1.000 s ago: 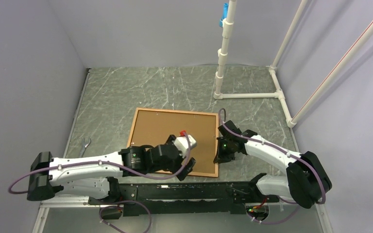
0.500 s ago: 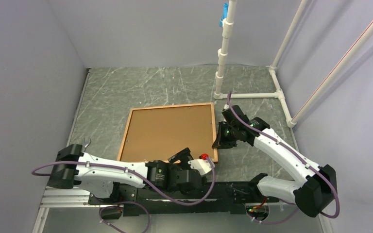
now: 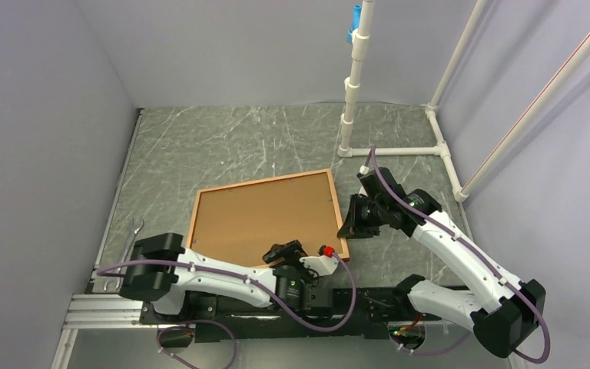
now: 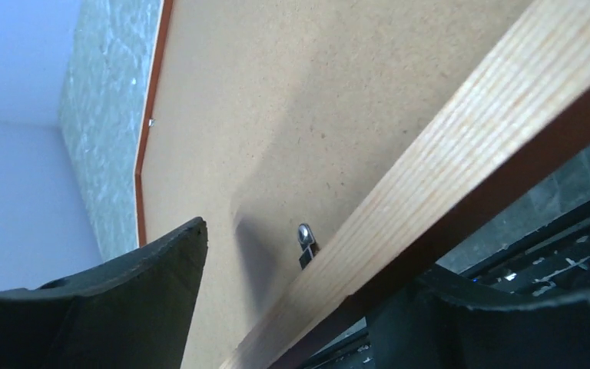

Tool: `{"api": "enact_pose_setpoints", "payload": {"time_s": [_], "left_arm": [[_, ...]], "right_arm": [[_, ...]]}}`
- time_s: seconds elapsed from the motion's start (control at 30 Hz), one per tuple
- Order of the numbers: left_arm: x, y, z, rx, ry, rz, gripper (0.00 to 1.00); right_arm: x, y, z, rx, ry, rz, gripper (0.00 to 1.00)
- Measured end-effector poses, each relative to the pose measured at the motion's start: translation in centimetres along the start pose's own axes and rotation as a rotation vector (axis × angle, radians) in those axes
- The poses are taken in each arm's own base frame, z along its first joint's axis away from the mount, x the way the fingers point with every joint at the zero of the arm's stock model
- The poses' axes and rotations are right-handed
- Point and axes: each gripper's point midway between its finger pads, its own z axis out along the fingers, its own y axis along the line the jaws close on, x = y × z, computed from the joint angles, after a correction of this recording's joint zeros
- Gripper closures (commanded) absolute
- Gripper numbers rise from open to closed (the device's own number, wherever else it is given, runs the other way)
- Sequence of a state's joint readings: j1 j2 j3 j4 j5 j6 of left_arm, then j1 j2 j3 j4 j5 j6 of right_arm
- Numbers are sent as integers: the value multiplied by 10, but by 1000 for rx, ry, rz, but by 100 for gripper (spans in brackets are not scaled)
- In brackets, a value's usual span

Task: Put the photo into the frame

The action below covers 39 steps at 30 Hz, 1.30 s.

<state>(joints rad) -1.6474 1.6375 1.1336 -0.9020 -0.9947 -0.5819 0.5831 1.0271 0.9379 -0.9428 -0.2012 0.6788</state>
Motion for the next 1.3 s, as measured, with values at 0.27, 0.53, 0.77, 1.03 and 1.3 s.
{"api": "enact_pose_setpoints", "payload": {"time_s": [0.27,0.53,0.77,1.03,1.3], "left_arm": [[5,16,-12,-119,29,22,55],[6,38,-23,-145,26,84,55],[-14,61,-47,-16,-46,4,54],[-31,75,-74,197,-157,-109,56],[-29,78,-87,312,-198,-130,56]], "right_arm": [[-3,15,-10,-79,-26,-5,39],[-38,57,-58,-244,-216,-103,10],[-58,70,-85,-296,-363,-214,8],[-71,100,-153,-472,-661,-483,10],[-39,134,-211,-747,-923,-912,11]]}}
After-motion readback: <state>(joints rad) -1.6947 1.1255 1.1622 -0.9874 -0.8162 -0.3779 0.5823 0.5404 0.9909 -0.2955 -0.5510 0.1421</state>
